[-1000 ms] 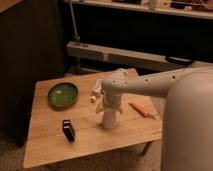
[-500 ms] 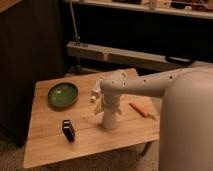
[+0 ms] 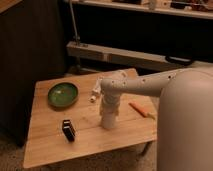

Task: Place the ceramic cup over the eraser

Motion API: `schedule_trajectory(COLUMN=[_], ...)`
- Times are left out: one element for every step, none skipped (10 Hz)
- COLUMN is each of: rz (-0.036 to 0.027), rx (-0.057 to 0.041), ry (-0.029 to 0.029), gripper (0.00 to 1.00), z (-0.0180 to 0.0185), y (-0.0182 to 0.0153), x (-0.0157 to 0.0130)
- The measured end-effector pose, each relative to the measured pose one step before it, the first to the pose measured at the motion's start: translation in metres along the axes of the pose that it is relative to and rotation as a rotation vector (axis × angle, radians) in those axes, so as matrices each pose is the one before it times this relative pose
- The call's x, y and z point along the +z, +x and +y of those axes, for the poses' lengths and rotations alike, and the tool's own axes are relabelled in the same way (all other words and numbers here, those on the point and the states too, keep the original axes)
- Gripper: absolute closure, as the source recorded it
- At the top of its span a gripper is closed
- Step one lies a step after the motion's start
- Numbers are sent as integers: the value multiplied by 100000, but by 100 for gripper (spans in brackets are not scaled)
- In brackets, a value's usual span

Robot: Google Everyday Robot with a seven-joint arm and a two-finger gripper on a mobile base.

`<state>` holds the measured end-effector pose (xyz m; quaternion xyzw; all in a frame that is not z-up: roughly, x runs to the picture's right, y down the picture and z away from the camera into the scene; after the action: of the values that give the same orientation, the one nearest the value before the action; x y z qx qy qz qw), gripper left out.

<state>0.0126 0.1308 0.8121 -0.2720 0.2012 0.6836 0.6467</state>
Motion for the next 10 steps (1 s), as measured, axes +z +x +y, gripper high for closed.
schedule_trajectory(rz=[36,-678,-1191,-2079,-2475,-3042,-2595,-2799,-2443,-2588], rx=[264,287,205,197,179,3,-157,-461,-857,-1717], ry=[-233,-397,-290,-404,-165,-45,-63,-98,-576,-1303], gripper=[90,98,100,100,100,100,100,100,100,100], z=[-84,-217,-138,-146,-222,-287,-270,-251,-132,233], y=[39,63,-36,-169,-236,-401,-479,-605,-537,-570], x=[-120,-687,-865,-1396,-1785,-2374,-1943,-1955,-1606,-1775])
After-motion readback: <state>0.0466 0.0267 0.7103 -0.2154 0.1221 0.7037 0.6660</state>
